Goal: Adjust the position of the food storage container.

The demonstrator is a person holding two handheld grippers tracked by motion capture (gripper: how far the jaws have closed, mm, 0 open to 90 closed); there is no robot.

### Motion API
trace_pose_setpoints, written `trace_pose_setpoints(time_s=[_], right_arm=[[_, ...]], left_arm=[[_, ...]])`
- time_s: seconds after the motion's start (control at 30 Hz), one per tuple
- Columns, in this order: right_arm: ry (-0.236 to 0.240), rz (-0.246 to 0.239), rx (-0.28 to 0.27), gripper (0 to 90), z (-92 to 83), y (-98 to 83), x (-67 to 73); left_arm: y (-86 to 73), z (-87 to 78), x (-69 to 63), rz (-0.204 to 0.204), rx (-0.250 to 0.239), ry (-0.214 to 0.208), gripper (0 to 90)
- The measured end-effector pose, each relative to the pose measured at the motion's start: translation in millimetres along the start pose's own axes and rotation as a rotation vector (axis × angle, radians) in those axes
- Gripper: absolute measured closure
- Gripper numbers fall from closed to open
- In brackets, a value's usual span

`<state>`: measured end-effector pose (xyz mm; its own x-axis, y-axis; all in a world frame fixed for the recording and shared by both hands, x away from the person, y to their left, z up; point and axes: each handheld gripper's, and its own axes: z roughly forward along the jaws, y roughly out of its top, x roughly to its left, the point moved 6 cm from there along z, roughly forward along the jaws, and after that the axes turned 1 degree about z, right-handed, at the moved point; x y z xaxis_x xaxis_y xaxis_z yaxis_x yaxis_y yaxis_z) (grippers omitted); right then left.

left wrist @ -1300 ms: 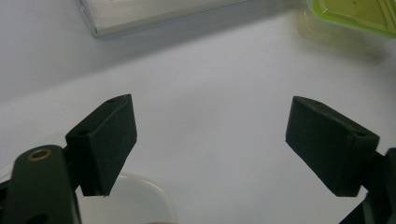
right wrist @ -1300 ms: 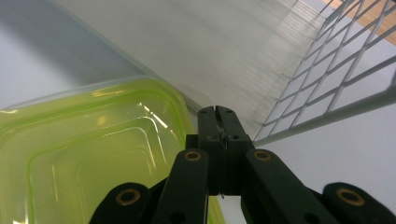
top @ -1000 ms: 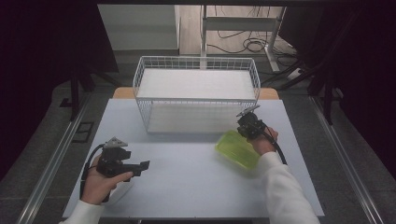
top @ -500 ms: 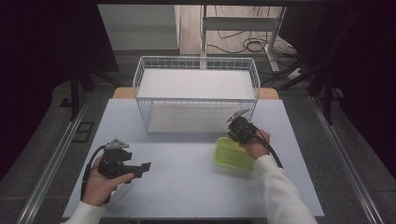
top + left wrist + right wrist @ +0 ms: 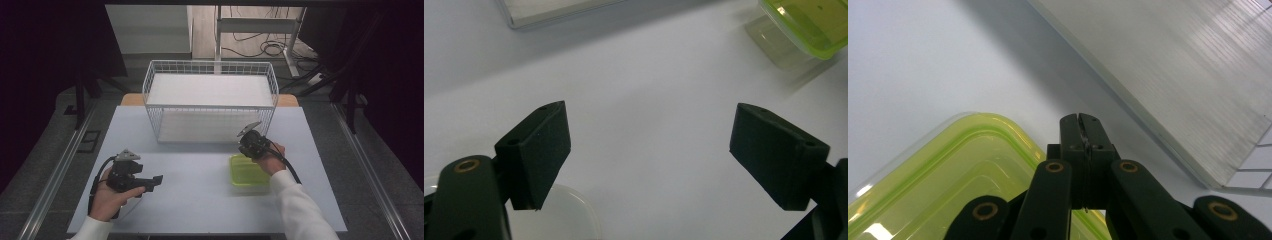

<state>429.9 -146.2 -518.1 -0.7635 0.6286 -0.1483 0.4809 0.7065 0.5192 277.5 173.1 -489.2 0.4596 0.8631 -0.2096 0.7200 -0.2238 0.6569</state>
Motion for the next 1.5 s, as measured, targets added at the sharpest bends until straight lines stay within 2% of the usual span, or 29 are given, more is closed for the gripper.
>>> trace_pose_setpoints(time_s=[0.13,0.23,0.27,0.37,0.47,0.5,0.53,0.57,0.63,0.7,0.77,0.83,1.07,1.2,1.33,1.5], right_arm=[[0.005,-0.004,-0.008,89.5,-4.5,-0.1,0.9],[-0.017,0.036,-0.062,89.5,-23.3,-2.5,-7.7],[-0.017,0.036,-0.062,89.5,-23.3,-2.5,-7.7],[-0.030,0.102,-0.114,89.5,-44.7,-14.2,-16.5],[-0.050,0.153,-0.136,89.5,-60.8,-32.8,-22.4],[-0.072,0.178,-0.135,89.5,-69.9,-47.0,-24.9],[-0.072,0.178,-0.135,89.5,-69.9,-47.0,-24.9],[-0.095,0.209,-0.130,89.5,-77.4,-62.2,-27.2],[-0.102,0.221,-0.125,89.5,-79.5,-68.3,-28.2],[-0.096,0.275,-0.093,89.5,-80.8,-94.0,-30.6],[-0.097,0.283,-0.077,89.5,-79.9,-99.0,-31.2],[-0.097,0.323,-0.044,89.5,-75.7,-112.9,-33.2],[-0.071,0.319,0.012,89.5,-61.8,-119.5,-25.9],[-0.046,0.318,-0.004,89.5,-61.4,-112.4,-19.3],[-0.014,0.294,-0.012,89.5,-58.0,-104.7,-10.8],[0.016,0.290,-0.022,89.5,-56.3,-99.4,-3.2]], left_arm=[[0.0,0.5,-1.2,0.000,0.001,-0.003,16.2],[-0.4,0.2,-1.7,-0.002,-0.001,-0.003,16.2],[-0.4,0.2,-1.7,-0.002,-0.001,-0.003,16.2],[-0.2,0.7,-4.6,-0.006,-0.003,-0.010,16.2],[0.6,2.2,-11.7,-0.004,0.000,-0.026,16.1],[1.2,2.8,-15.7,0.000,0.001,-0.034,16.1],[1.2,2.8,-15.7,0.000,0.001,-0.034,16.0],[2.4,4.0,-21.3,0.002,0.001,-0.041,16.0],[2.9,4.9,-24.5,0.006,0.002,-0.048,15.9],[3.2,7.6,-30.3,0.010,0.008,-0.058,15.8],[3.0,8.8,-32.3,0.012,0.013,-0.061,15.8],[2.9,10.0,-36.0,0.013,0.016,-0.065,15.8],[2.9,10.5,-40.2,0.008,0.017,-0.067,15.6],[1.0,13.0,-39.6,0.000,0.024,-0.069,15.5],[0.9,13.5,-38.1,-0.007,0.025,-0.065,15.5],[0.5,15.3,-38.1,-0.001,0.032,-0.062,15.4]])
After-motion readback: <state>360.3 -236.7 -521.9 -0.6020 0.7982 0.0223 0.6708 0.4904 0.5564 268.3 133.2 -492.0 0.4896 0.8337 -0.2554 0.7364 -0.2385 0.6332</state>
